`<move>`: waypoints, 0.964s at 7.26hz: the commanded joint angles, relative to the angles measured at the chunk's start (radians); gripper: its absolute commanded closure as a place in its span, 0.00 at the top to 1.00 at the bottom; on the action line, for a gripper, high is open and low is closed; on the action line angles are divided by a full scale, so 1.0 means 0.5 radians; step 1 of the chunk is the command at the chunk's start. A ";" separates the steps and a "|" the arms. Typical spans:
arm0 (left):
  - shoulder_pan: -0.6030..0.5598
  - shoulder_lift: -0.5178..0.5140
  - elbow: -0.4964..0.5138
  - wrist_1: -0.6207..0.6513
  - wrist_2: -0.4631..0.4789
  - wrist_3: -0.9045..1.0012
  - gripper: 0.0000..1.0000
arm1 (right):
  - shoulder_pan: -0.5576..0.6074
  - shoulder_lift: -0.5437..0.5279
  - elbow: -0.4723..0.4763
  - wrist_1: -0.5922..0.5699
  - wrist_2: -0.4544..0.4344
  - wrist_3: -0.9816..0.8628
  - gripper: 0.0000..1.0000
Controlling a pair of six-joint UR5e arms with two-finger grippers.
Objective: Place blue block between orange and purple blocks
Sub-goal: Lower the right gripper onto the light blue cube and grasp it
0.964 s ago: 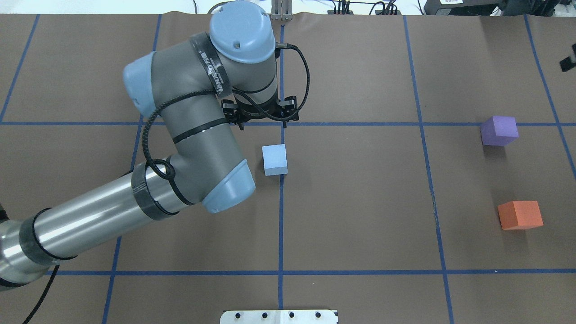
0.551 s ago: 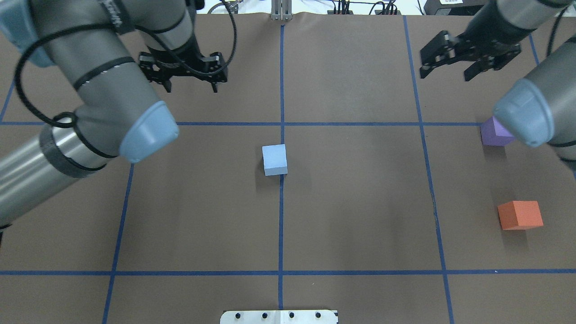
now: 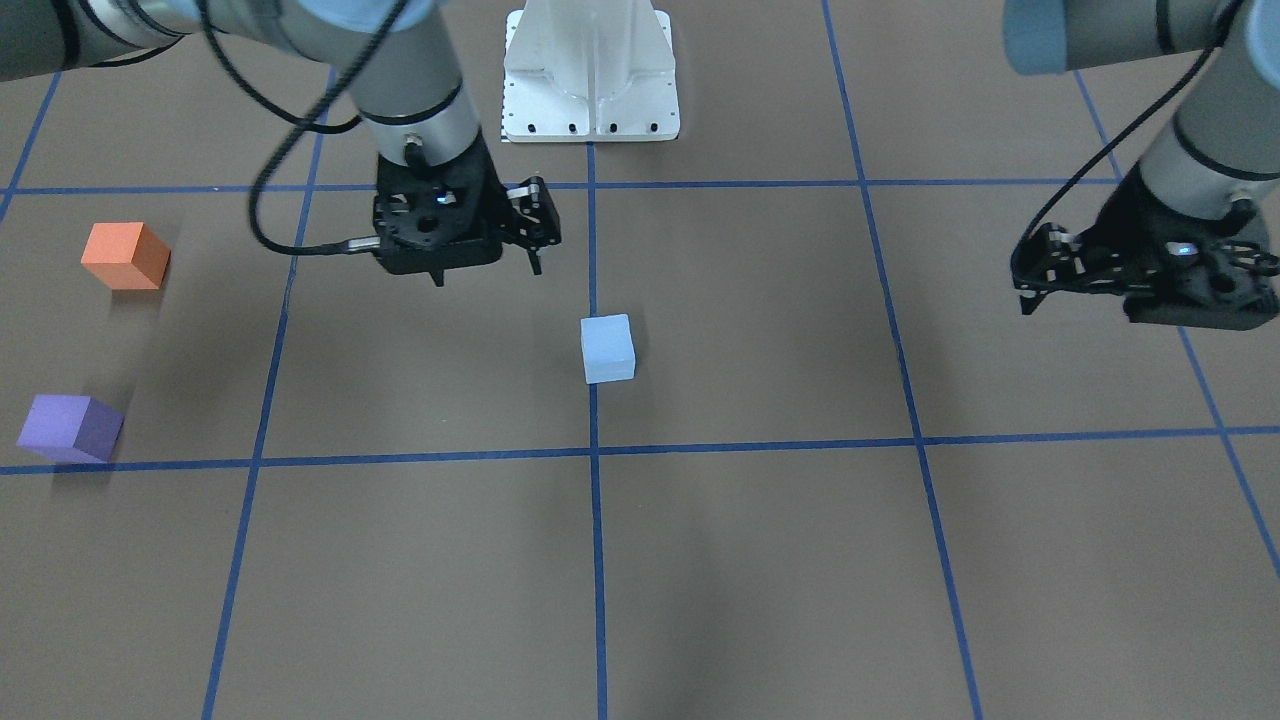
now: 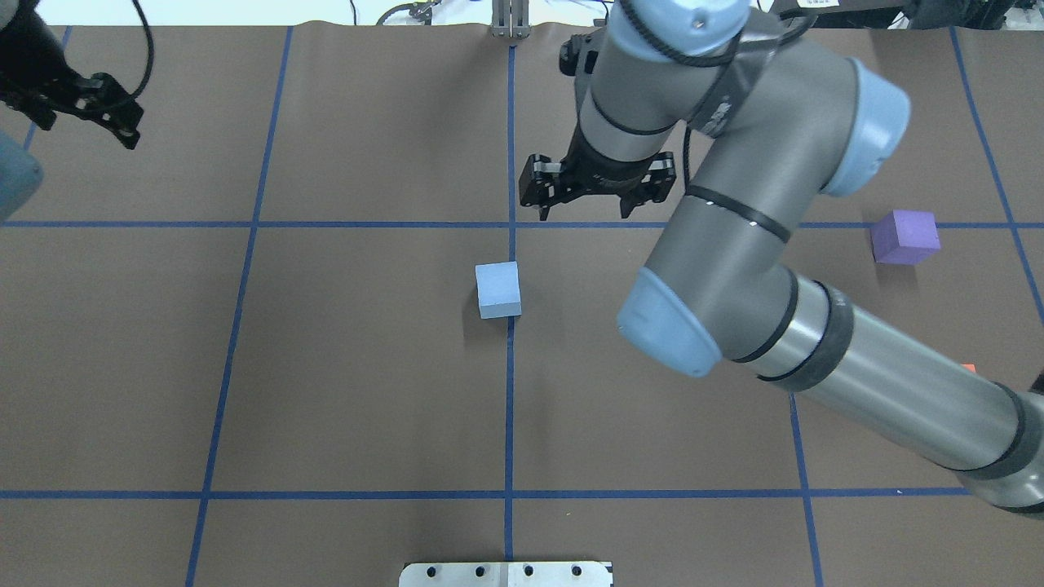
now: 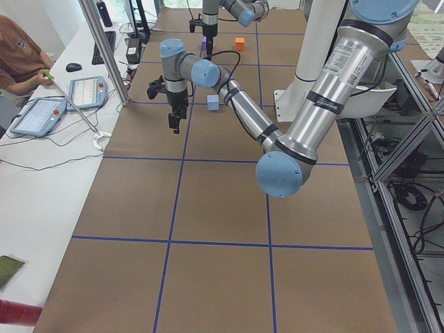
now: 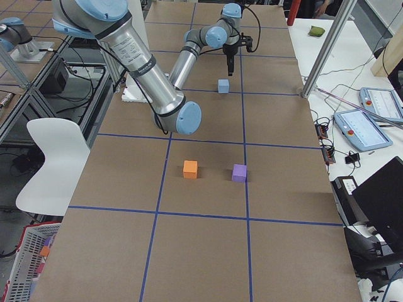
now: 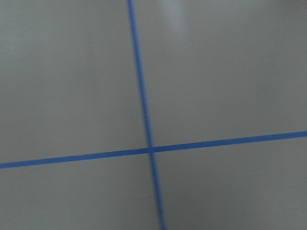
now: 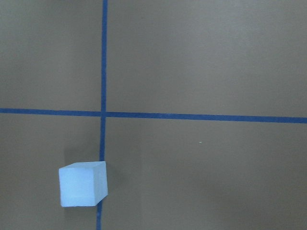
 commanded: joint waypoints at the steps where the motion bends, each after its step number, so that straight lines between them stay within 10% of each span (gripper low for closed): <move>1: -0.243 0.177 0.038 -0.003 -0.020 0.462 1.00 | -0.214 0.223 -0.401 0.161 -0.209 0.062 1.00; 7: -0.293 0.220 0.090 -0.009 -0.026 0.473 1.00 | -0.322 0.276 -0.893 0.503 -0.292 0.093 1.00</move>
